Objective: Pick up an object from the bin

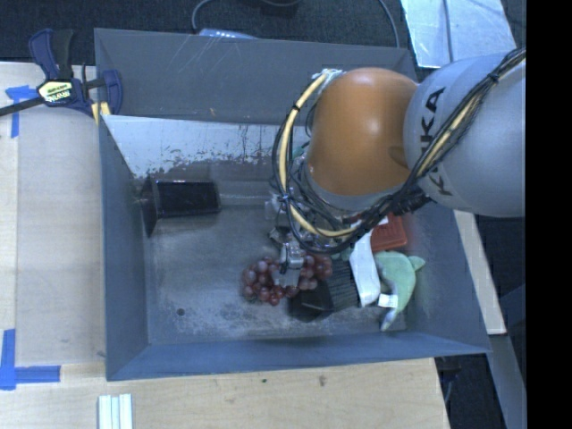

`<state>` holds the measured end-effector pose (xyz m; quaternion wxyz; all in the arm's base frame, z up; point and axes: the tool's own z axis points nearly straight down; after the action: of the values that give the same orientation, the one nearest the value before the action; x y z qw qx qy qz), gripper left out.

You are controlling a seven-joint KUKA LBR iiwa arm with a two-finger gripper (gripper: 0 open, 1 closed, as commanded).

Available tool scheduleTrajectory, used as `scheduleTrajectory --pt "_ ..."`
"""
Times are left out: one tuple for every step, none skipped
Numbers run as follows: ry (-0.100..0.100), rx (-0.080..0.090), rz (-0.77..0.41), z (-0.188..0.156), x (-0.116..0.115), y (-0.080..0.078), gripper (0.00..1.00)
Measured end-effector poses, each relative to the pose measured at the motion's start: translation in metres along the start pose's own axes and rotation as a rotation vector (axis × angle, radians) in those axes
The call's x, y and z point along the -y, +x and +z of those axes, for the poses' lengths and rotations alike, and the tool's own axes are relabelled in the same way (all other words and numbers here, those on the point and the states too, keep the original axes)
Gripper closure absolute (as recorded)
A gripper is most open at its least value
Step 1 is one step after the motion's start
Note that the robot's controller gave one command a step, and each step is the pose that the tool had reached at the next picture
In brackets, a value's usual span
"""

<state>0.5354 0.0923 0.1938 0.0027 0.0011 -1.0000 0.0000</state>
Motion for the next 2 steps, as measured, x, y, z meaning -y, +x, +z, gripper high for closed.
scheduleTrajectory --pt "-0.001 0.008 0.002 -0.005 0.001 -0.002 0.00" --pt "-0.002 0.012 0.059 0.032 0.008 -0.001 0.00"
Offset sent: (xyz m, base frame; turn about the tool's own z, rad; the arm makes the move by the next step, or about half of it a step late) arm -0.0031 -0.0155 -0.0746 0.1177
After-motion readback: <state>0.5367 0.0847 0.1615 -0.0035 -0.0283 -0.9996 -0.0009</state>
